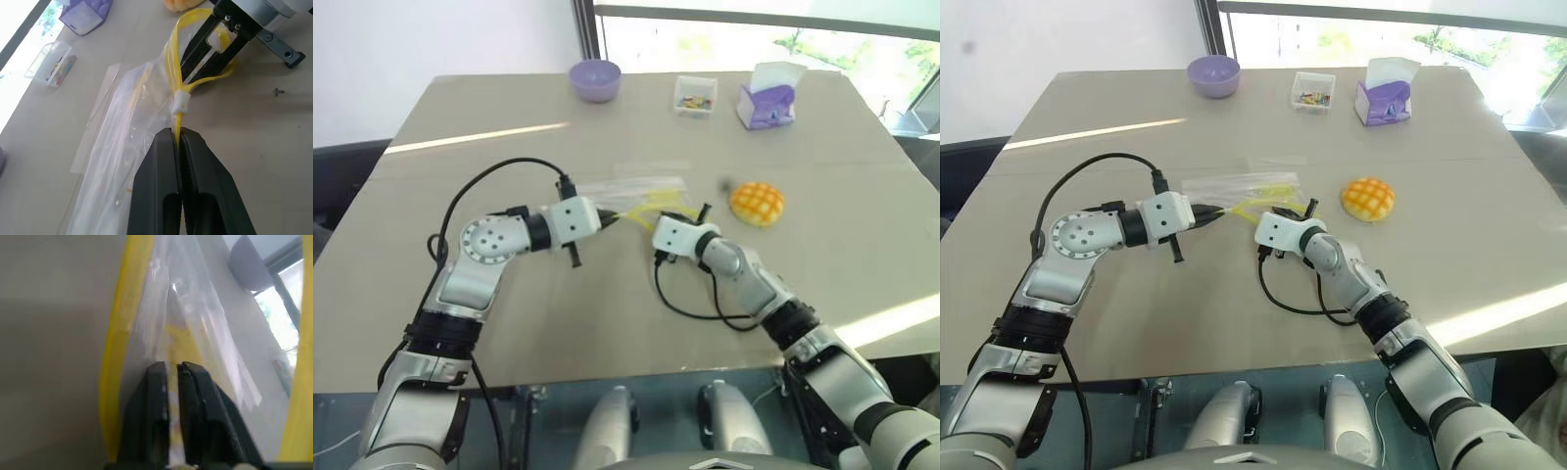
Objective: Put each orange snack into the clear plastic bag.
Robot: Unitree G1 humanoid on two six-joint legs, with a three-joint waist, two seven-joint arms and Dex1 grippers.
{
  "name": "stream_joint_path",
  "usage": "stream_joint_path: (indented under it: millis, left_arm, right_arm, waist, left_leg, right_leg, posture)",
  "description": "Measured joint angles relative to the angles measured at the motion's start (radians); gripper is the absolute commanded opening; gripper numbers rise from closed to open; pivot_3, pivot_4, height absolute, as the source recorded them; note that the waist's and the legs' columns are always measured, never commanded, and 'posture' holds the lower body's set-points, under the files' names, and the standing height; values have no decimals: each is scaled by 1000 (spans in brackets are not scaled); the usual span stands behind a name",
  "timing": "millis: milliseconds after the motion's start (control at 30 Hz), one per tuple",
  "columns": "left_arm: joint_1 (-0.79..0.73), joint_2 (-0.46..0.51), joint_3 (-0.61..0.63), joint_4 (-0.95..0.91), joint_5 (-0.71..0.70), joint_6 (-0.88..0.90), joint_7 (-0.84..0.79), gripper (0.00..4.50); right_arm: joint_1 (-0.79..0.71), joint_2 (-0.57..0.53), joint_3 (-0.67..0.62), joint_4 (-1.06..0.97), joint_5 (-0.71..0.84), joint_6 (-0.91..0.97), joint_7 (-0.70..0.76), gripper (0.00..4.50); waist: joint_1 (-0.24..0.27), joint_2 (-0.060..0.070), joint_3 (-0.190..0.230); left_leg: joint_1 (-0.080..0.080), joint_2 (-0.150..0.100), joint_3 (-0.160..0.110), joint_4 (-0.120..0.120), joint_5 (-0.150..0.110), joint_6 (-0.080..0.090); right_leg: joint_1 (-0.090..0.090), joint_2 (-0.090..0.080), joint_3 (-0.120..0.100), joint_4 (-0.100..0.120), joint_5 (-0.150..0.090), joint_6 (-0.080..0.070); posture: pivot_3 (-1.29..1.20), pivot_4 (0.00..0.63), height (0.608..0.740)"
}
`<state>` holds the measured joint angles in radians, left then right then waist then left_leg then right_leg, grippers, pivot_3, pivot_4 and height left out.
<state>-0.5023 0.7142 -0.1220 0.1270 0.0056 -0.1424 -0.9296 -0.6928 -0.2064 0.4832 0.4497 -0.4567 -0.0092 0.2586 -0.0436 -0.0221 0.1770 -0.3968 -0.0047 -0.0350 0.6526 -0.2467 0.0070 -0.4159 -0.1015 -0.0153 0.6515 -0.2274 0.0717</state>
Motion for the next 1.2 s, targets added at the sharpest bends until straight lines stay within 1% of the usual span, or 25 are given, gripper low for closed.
stream_joint_path:
  millis: [33,67,133,167,200,367,500,600,667,800,833,933,1033,1200]
  left_arm:
    - [0,0,0,0,2,0,0,0]
    - [0,0,0,0,4,4,0,0]
    - [1,0,0,0,4,8,0,0]
    - [2,0,0,0,5,11,1,0]
    - [2,0,0,0,5,14,1,0]
    - [2,-6,-1,0,6,44,12,0]
    - [0,-11,0,1,6,80,21,0]
    - [-5,-19,-1,1,7,108,30,0]
    - [-8,-24,-1,1,8,123,38,0]
    - [-12,-32,-2,1,9,135,39,0]
    - [-14,-33,-2,1,9,136,39,0]
    - [-16,-33,-2,2,9,138,39,0]
    - [-27,-37,-2,2,9,146,39,0]
    - [-49,-44,-2,1,0,172,38,0]
  right_arm:
    - [0,-2,-5,-5,-2,0,1,2227]
    - [0,-5,-12,-16,-8,3,2,2869]
    - [2,-10,-19,-35,-12,7,7,3550]
    - [5,-14,-21,-51,-14,10,13,4069]
    - [8,-16,-25,-63,-15,12,15,4438]
    - [70,-27,-38,-172,-1,46,57,4438]
    - [133,-89,-87,-321,52,79,146,4438]
    - [193,-120,-155,-446,128,121,204,4438]
    - [251,-110,-238,-561,227,192,234,4438]
    - [281,-119,-321,-656,297,283,240,4438]
    - [298,-123,-339,-667,301,293,232,4438]
    - [378,-126,-445,-644,308,361,150,4438]
    - [378,-91,-519,-591,349,399,99,4438]
    - [343,-71,-547,-416,382,376,41,4438]
  waist:
    - [0,0,0]
    - [0,0,0]
    - [-1,0,0]
    - [-1,0,0]
    - [0,0,0]
    - [2,0,0]
    - [5,0,0]
    - [6,0,0]
    - [5,0,0]
    - [5,0,0]
    - [7,0,0]
    - [17,0,0]
    - [12,0,0]
    - [4,0,0]
  left_leg:
    - [0,0,0,0,0,0]
    - [0,0,0,0,0,0]
    - [0,0,0,0,0,0]
    - [0,0,0,0,0,0]
    - [0,0,0,0,0,0]
    - [0,0,0,0,0,0]
    - [-1,0,0,1,0,0]
    - [-1,0,0,1,0,0]
    - [0,0,0,1,0,0]
    - [0,0,0,1,0,0]
    - [0,0,0,1,0,0]
    - [0,0,1,1,0,0]
    - [0,0,1,1,0,0]
    - [1,0,1,1,0,0]
  right_leg:
    - [0,0,0,0,0,0]
    - [0,0,0,0,0,0]
    - [0,0,0,0,0,0]
    - [0,0,0,0,0,0]
    - [0,0,0,0,0,0]
    - [0,0,0,0,0,0]
    - [0,0,0,0,0,0]
    - [0,0,0,1,0,0]
    - [0,0,0,1,0,0]
    - [0,0,0,1,0,0]
    - [0,0,0,1,0,0]
    - [0,-1,0,1,0,0]
    - [0,0,1,2,0,0]
    - [0,0,1,2,0,0]
  posture:
    - [0,150,740]
    - [0,150,740]
    - [0,150,740]
    - [0,150,740]
    - [0,150,740]
    - [0,150,740]
    - [0,150,740]
    - [0,150,740]
    - [0,150,740]
    - [0,150,740]
    - [0,150,740]
    - [0,150,740]
    - [0,150,740]
    - [0,150,740]
